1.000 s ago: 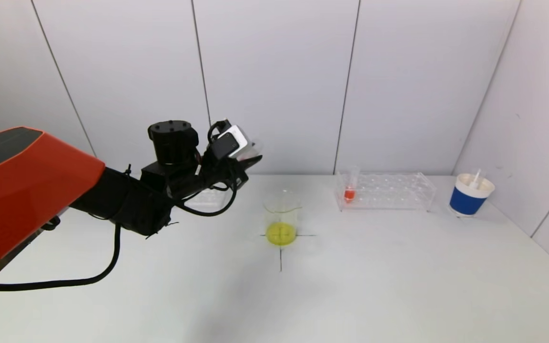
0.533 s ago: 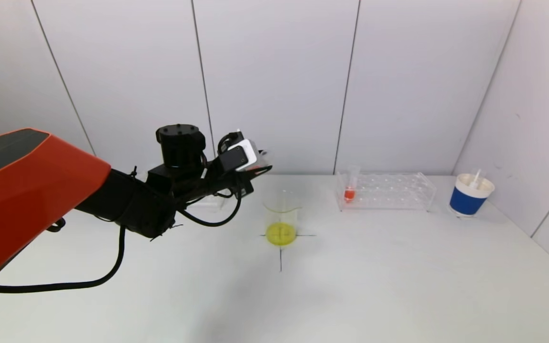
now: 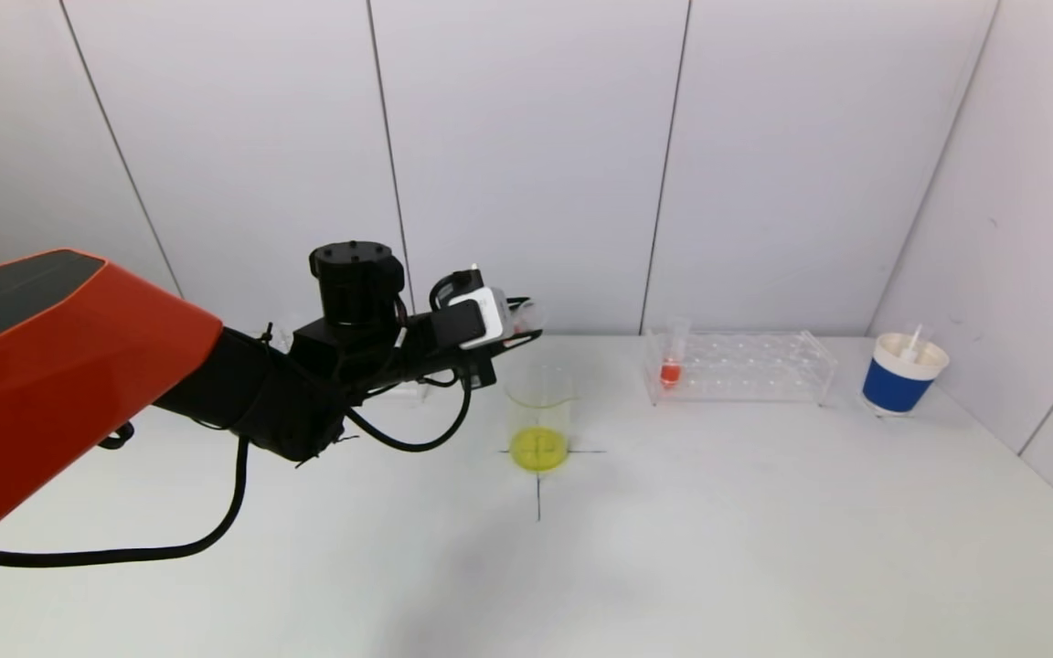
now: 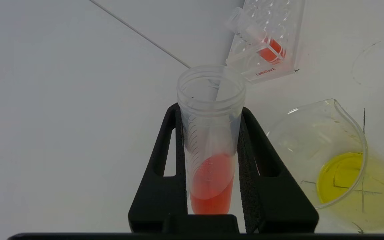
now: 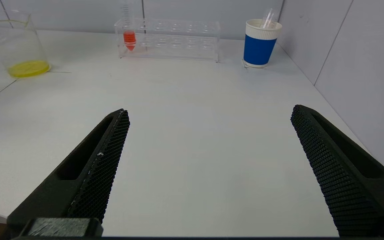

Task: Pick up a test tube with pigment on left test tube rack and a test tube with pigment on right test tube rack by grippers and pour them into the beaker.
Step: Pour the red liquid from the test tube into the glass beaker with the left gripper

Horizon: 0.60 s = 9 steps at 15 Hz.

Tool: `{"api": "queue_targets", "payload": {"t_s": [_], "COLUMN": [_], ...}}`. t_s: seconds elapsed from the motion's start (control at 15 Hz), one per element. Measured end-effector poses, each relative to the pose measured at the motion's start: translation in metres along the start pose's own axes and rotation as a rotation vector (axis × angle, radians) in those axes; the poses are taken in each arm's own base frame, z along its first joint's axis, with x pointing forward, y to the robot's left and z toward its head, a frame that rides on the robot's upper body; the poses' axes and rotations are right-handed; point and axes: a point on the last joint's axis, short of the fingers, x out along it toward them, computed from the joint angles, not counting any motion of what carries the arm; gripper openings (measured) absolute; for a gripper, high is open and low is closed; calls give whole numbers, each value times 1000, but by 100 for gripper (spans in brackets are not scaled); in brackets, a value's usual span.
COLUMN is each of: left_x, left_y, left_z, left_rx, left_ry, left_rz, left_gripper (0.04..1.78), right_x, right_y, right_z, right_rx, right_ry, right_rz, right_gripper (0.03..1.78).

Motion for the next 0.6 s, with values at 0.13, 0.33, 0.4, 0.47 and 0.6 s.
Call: {"api": "queue_targets", "payload": {"t_s": [0.13,0.33,0.4,0.47,0.6], "left_x": [1,1,1,1,2], "left_y": [-1,-1,-1,-1,0], "left_z": [1,2,3,3,5], "left_rx": [17,68,80,86,101], "left_ry": [-5,-8,-11,-14,-48], "left_rz": [-3,-3,-2,0,-3], "left_gripper": [45,45,45,45,45], "right_x": [0,0,0,0,0], "right_y": [0,0,0,0,0], "right_z": [0,0,0,0,0], "right_rx": [0,0,0,0,0], "right_ry": [0,0,0,0,0], "right_rz": [-1,0,0,0,0], "right_gripper": [176,176,176,176,176]}}
